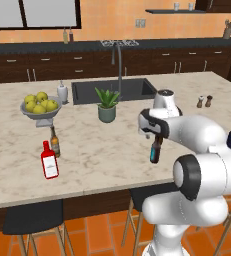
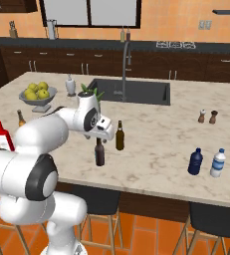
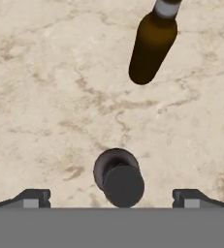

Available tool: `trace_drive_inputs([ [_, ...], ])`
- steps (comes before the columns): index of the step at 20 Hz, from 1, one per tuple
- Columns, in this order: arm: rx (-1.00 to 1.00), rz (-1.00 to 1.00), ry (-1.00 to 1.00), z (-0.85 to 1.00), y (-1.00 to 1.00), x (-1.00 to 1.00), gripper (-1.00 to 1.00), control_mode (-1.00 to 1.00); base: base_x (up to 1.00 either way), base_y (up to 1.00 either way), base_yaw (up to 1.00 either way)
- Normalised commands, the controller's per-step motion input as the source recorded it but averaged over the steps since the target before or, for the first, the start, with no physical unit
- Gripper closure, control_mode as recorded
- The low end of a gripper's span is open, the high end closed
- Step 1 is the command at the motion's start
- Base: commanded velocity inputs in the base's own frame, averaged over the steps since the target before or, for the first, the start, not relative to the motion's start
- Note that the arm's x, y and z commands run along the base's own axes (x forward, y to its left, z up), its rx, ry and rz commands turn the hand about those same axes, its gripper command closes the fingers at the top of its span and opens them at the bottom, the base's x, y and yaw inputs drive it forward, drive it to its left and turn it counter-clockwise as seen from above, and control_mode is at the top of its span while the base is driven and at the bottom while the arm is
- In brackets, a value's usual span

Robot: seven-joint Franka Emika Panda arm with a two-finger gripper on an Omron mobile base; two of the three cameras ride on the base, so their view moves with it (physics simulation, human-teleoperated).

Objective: Move the plastic bottles in the middle to the plastics group, and the glass bottles in the middle to the glass group.

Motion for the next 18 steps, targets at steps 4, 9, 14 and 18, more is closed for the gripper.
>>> trace_drive_inputs([
  [4, 0.0, 0.0, 0.0, -0.14, -0.1, 0.12, -1.0, -1.0, 0.0, 0.0, 0.0],
  [9, 0.0, 0.0, 0.0, -0.1, -0.04, 0.03, -1.0, -1.0, 0.0, 0.0, 0.0],
  [14, 0.0, 0.0, -0.05, -0.07, 0.0, 0.0, -1.0, -1.0, 0.0, 0.0, 0.0],
  [18, 0.0, 0.0, -0.13, -0.12, 0.0, 0.0, 1.0, -1.0, 0.0, 0.0, 0.0],
])
